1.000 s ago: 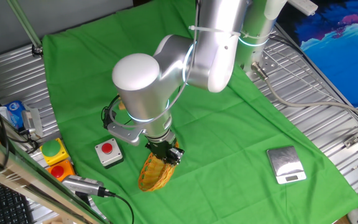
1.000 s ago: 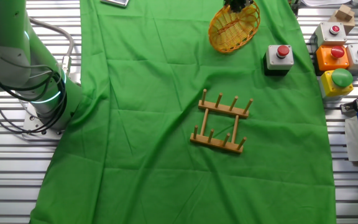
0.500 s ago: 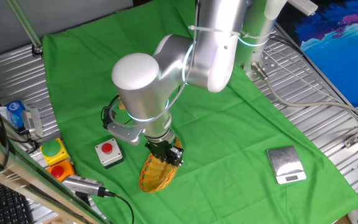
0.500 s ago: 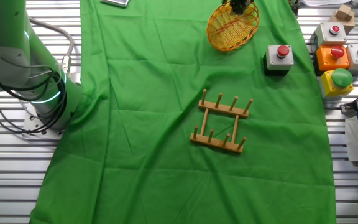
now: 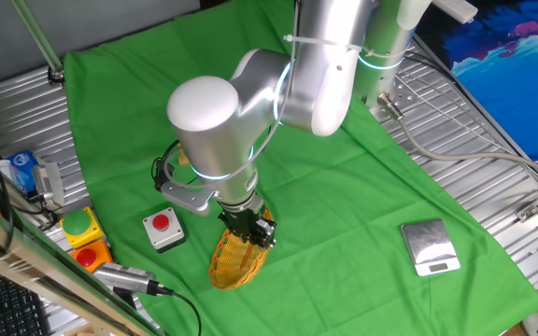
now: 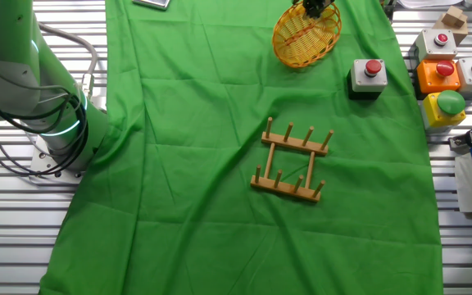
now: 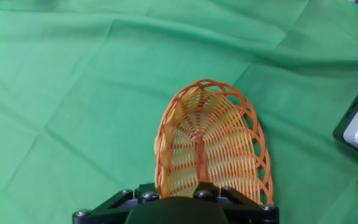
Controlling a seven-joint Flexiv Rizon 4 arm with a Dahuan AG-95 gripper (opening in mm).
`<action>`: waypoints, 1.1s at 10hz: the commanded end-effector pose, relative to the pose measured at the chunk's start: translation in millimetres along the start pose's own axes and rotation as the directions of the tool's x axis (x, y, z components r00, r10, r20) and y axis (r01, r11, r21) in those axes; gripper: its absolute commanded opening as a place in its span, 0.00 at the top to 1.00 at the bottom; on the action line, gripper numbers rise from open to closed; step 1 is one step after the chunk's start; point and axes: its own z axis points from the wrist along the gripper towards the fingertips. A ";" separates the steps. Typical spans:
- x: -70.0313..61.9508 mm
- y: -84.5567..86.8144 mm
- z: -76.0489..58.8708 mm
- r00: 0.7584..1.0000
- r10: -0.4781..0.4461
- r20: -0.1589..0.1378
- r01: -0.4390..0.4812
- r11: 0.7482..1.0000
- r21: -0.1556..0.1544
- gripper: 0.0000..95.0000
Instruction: Take the dish off the dish rack
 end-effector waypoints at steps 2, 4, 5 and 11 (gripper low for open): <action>2.2 1.8 -2.4 1.000 -0.001 0.003 0.001 1.000 -0.011 0.80; 2.6 1.9 -1.8 1.000 0.002 0.002 -0.002 1.000 -0.011 0.80; 2.7 1.8 -1.2 1.000 0.004 0.002 -0.004 1.000 -0.013 0.60; 3.1 1.7 -1.2 1.000 -0.004 0.008 0.004 0.999 -0.035 0.40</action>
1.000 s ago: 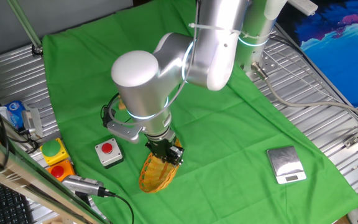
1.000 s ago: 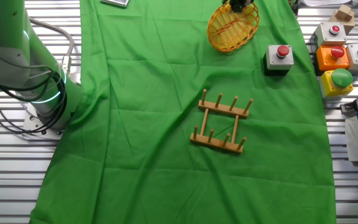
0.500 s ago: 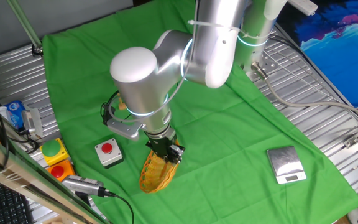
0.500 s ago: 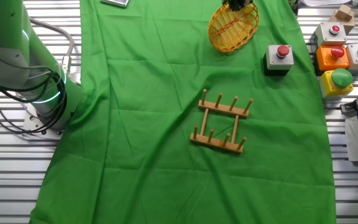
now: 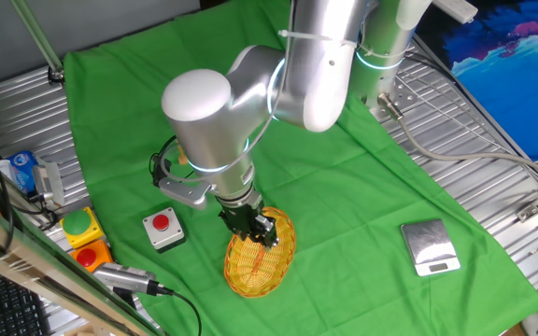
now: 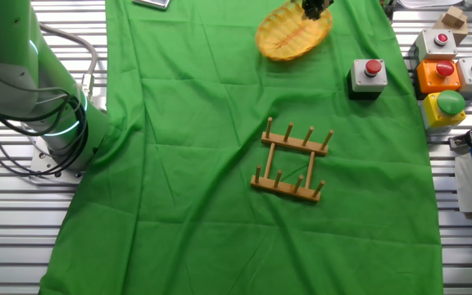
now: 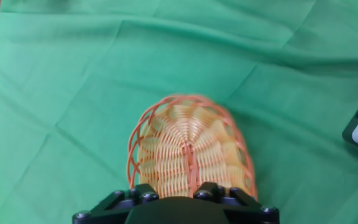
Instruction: Take the dish off the dish rack
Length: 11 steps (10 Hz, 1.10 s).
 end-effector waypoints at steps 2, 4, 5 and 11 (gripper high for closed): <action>3.7 -5.0 -4.8 0.999 -0.032 -0.003 0.032 0.999 -0.006 0.40; 8.1 -17.4 -13.9 0.998 -0.059 -0.016 0.059 0.998 -0.011 0.40; 10.2 -24.4 -18.7 0.997 -0.070 -0.023 0.070 0.997 -0.016 0.40; 27.8 -54.3 -40.6 0.989 -0.136 -0.061 0.135 0.991 -0.020 0.60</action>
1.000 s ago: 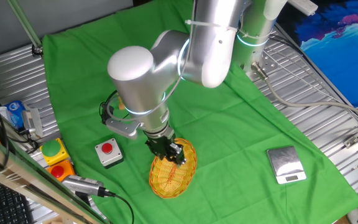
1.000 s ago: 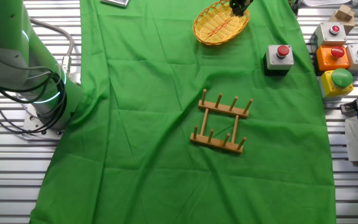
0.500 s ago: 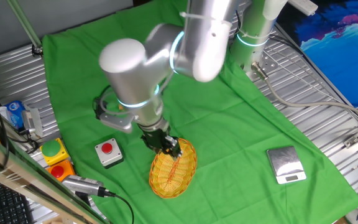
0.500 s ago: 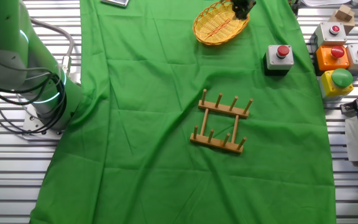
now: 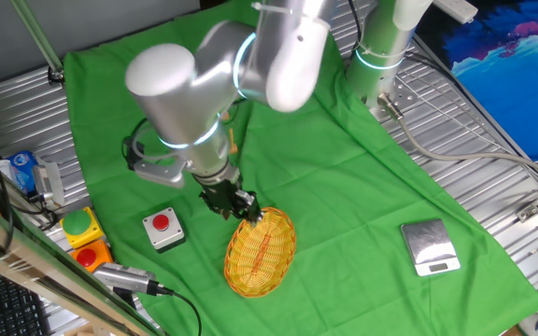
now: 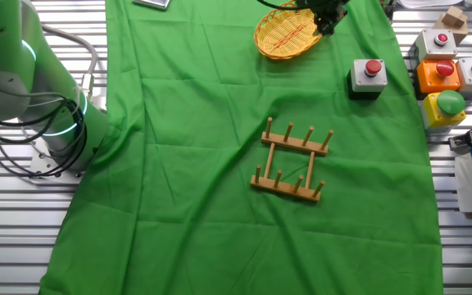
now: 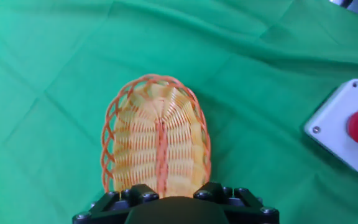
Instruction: Take the dish off the dish rack
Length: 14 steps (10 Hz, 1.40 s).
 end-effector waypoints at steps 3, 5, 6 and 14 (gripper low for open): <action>14.9 -9.1 -11.1 0.999 -0.022 -0.029 0.022 1.000 0.005 0.80; 21.7 -10.4 -16.1 0.999 -0.015 -0.048 0.015 1.000 0.009 1.00; 24.5 -11.2 -18.5 0.998 -0.019 -0.053 0.019 1.000 0.009 1.00; 27.9 -11.9 -21.6 0.988 0.105 -0.108 -0.097 0.992 0.080 1.00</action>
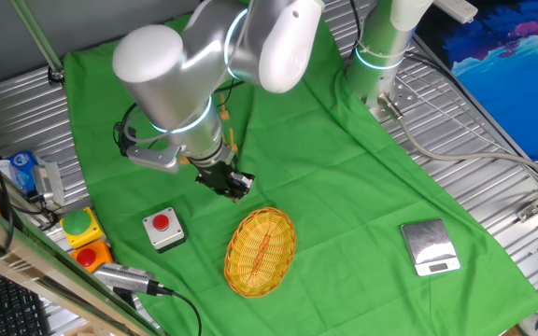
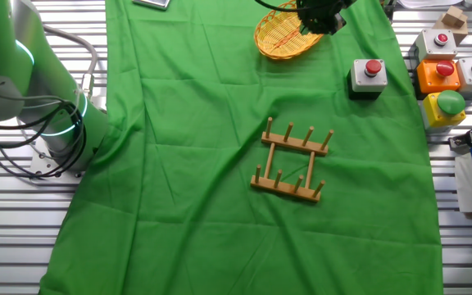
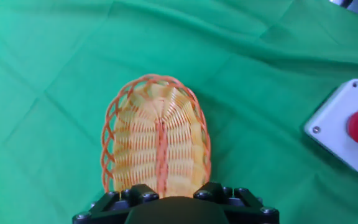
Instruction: Take the dish off the dish rack
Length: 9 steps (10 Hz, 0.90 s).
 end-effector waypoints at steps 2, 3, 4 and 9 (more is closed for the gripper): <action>0.2 -0.2 0.4 0.987 0.158 -0.034 -0.156 0.986 0.059 1.00; 0.2 -0.2 0.4 0.982 0.184 -0.035 -0.182 0.981 0.064 1.00; 0.2 -0.2 0.4 0.979 0.198 -0.038 -0.195 0.978 0.071 1.00; 6.6 -11.1 -1.9 0.980 0.195 -0.040 -0.191 0.978 0.088 1.00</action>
